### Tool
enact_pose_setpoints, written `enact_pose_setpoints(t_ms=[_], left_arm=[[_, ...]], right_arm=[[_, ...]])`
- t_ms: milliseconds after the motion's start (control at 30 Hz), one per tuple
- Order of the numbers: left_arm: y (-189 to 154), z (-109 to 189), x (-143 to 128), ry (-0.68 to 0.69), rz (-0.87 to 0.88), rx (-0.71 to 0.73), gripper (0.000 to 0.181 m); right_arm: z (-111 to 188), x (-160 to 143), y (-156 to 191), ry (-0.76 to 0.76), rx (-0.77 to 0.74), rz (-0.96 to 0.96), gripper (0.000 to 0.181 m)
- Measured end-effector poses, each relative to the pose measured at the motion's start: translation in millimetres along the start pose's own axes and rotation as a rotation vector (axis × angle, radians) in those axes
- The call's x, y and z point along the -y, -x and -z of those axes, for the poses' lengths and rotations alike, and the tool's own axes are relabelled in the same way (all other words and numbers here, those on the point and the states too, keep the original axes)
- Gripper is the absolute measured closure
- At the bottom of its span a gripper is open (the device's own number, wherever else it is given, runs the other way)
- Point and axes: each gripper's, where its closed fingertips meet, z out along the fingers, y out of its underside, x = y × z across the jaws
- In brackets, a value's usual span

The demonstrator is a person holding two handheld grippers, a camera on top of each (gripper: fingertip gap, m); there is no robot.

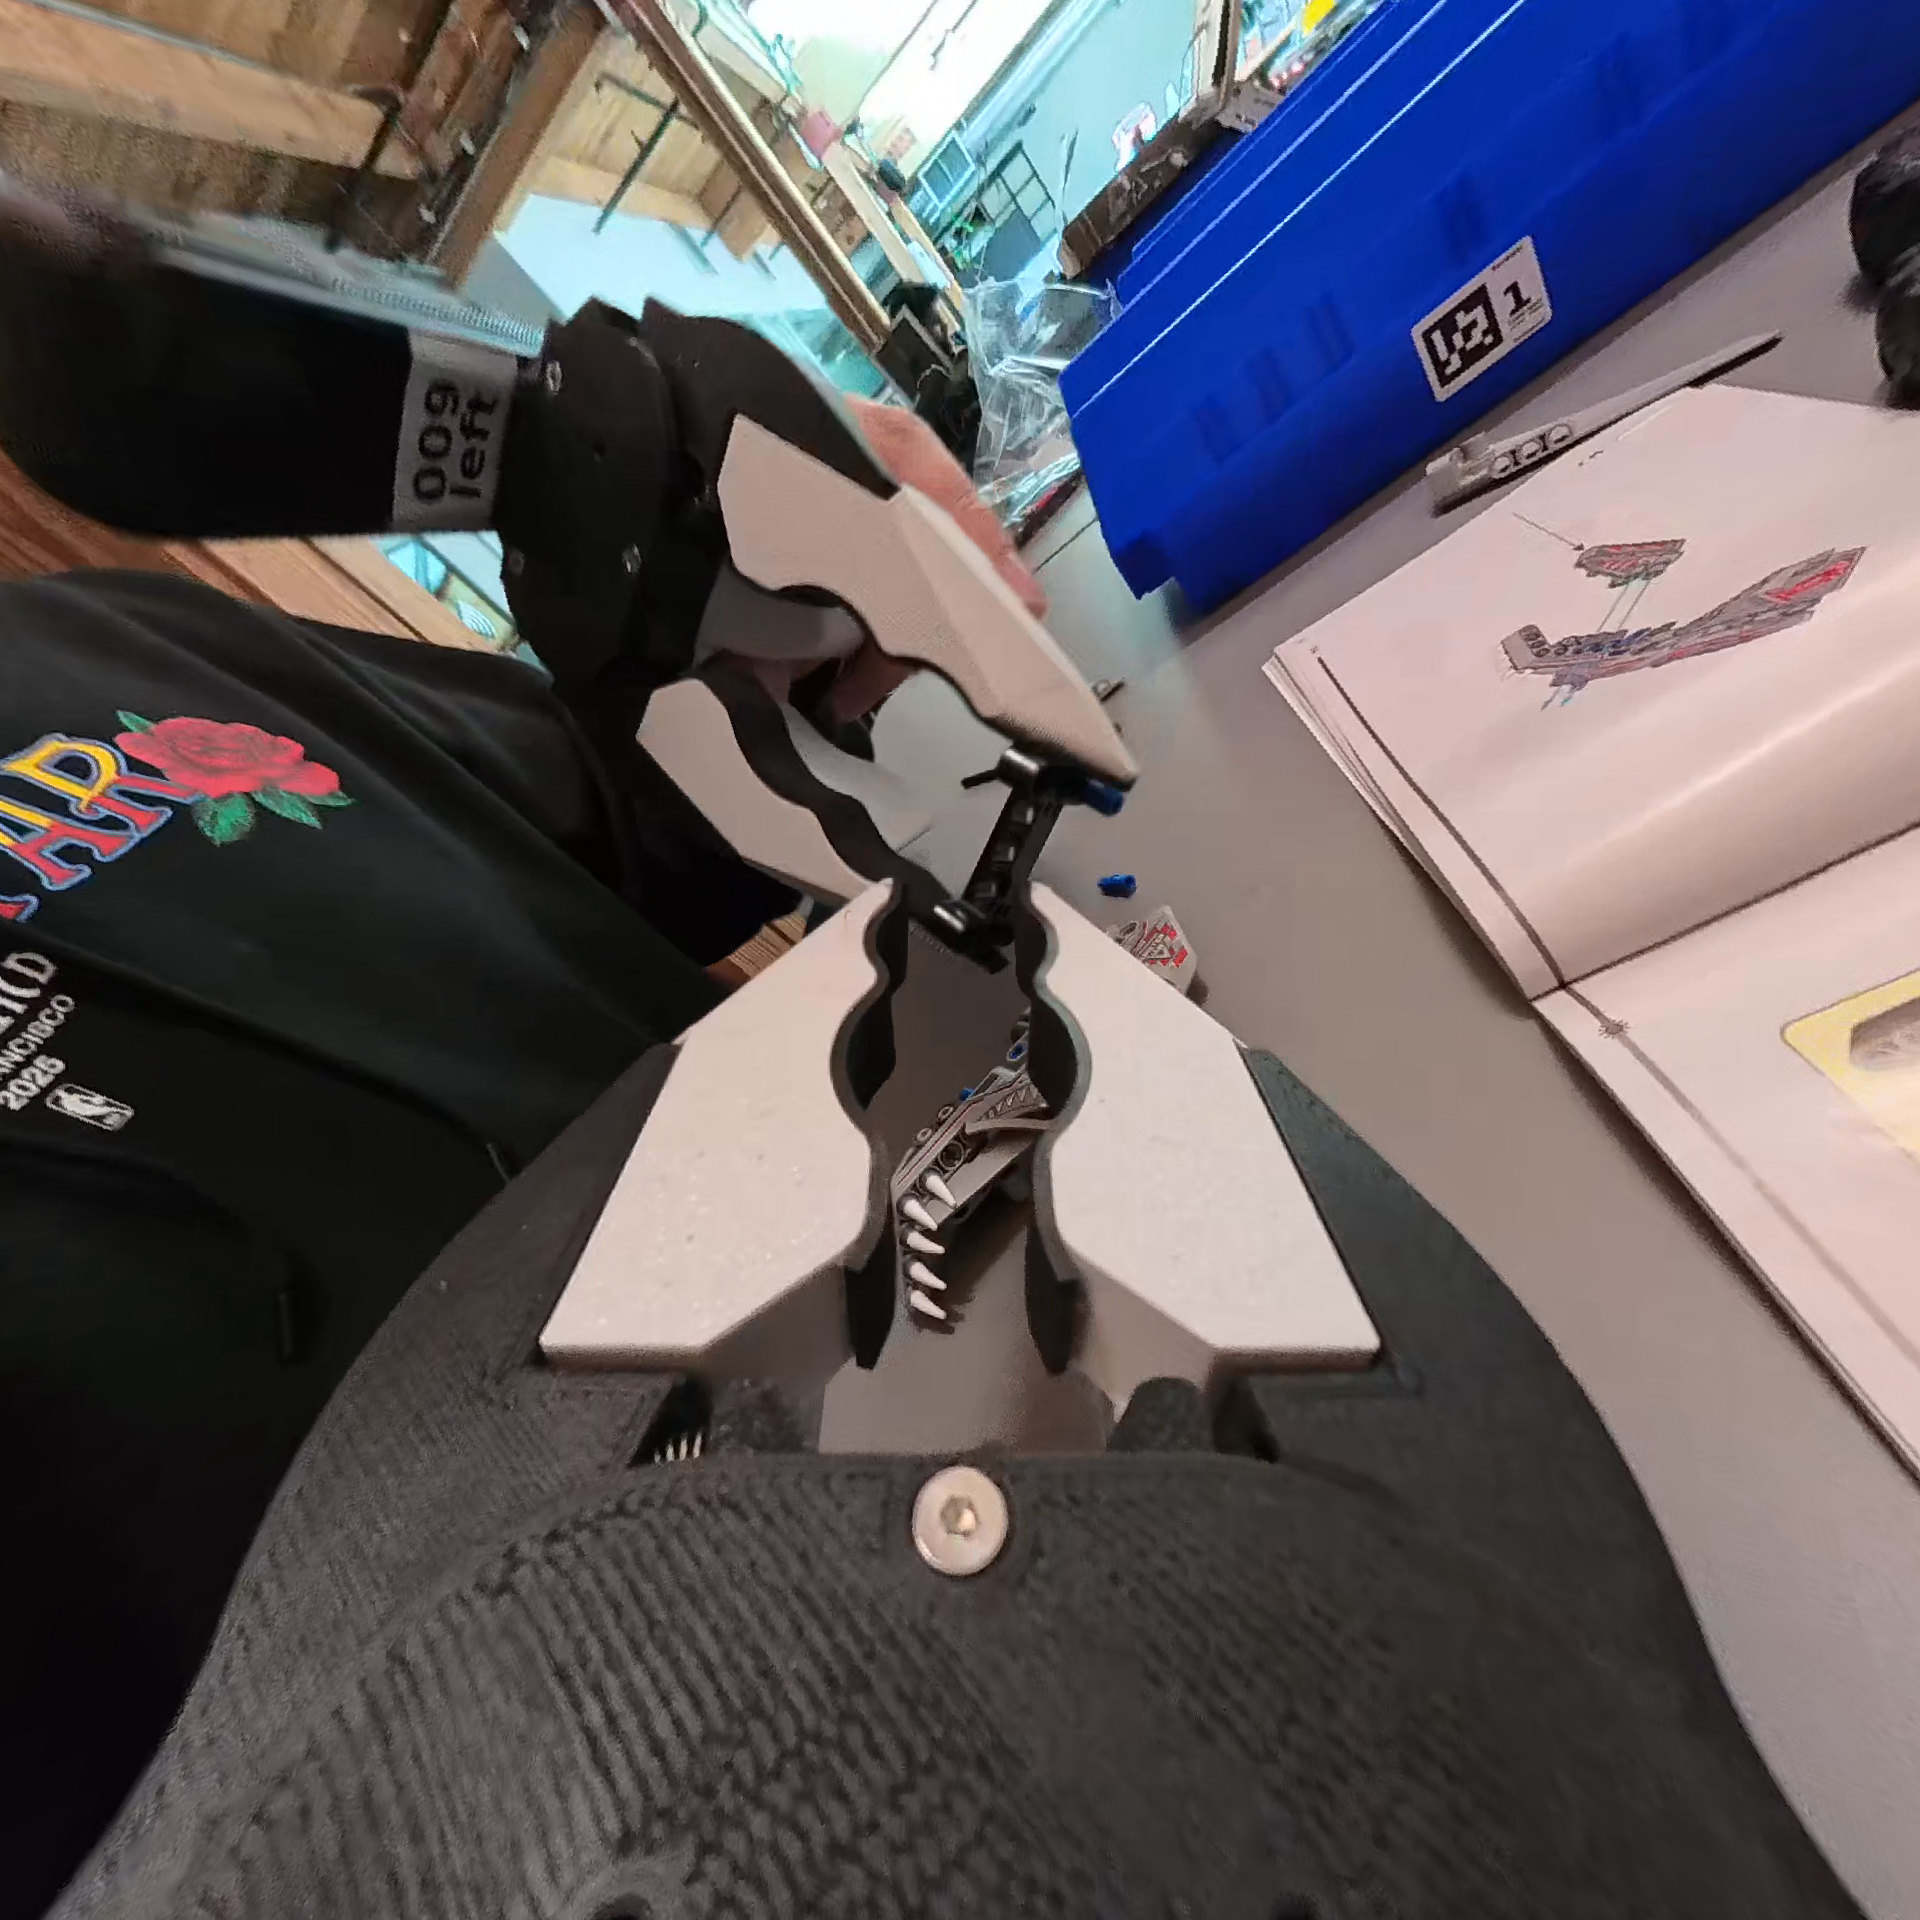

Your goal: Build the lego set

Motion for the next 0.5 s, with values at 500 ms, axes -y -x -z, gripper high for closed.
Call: enact_pose_setpoints(t_ms=[500], left_arm=[[-6.1, 0.6, 17.0, -0.192, -0.121, -0.041, 0.133]], right_arm=[[4.4, 1.5, 1.3, -0.018, 0.082, -0.129, 0.174]])
